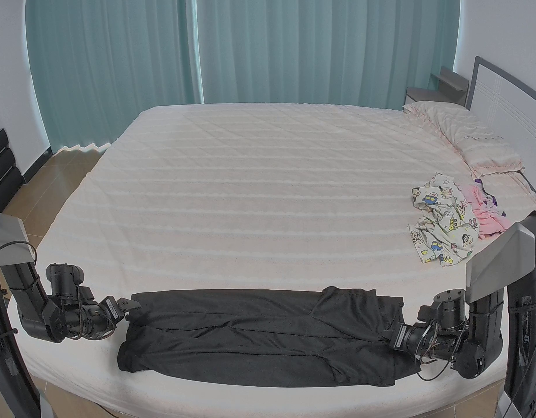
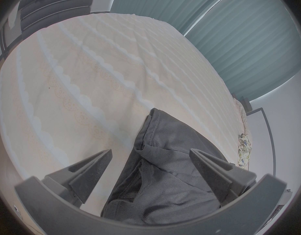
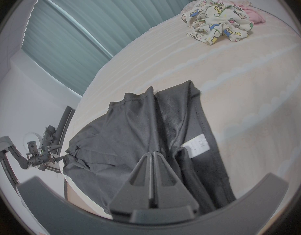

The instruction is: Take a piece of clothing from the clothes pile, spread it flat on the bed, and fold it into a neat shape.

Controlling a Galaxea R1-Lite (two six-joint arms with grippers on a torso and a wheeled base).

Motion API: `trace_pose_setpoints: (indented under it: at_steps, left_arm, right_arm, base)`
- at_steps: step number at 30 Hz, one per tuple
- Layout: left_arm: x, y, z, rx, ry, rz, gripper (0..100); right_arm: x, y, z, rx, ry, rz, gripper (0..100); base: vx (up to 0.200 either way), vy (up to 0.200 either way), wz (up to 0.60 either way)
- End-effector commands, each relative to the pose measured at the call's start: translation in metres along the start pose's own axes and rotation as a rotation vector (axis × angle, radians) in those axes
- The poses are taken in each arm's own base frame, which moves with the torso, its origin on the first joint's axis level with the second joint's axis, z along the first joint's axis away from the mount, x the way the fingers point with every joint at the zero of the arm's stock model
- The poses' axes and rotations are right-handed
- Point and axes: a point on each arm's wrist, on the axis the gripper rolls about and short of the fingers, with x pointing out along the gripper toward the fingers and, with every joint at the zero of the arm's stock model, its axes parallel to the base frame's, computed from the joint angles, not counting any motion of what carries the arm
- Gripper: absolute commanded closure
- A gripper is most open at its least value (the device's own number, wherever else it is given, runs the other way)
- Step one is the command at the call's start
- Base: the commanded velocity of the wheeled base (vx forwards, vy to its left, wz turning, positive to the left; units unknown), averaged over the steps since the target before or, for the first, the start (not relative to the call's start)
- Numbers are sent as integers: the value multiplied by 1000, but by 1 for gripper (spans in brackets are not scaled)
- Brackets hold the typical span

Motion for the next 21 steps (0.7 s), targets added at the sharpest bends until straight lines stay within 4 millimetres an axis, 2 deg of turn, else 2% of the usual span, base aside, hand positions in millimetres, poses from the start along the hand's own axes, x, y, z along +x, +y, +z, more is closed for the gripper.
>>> trace_pose_setpoints:
  at_steps: [1, 8, 9, 15, 18, 21]
  left_arm:
    - [0, 1, -1, -3, 6, 4, 0]
    - [0, 1, 0, -4, 2, 3, 0]
    - [0, 1, 0, -4, 2, 3, 0]
    - [0, 3, 2, -9, -6, 5, 0]
    - [-1, 3, 3, -15, -9, 5, 0]
    - [-1, 3, 2, -15, -8, 3, 0]
  right_arm:
    - [-10, -5, 0, -18, 5, -16, 100]
    - [-11, -10, -5, -60, 36, -37, 100]
    - [-11, -9, -4, -61, 30, -32, 0]
    - [-14, -1, 15, -43, -55, 25, 0]
    - [-5, 6, 35, 8, -132, 94, 0]
    - [7, 8, 42, 34, -158, 112, 0]
  base:
    - [0, 0, 0]
    - [0, 0, 0]
    - [0, 0, 0]
    - [0, 0, 0]
    - [0, 0, 0]
    - [0, 0, 0]
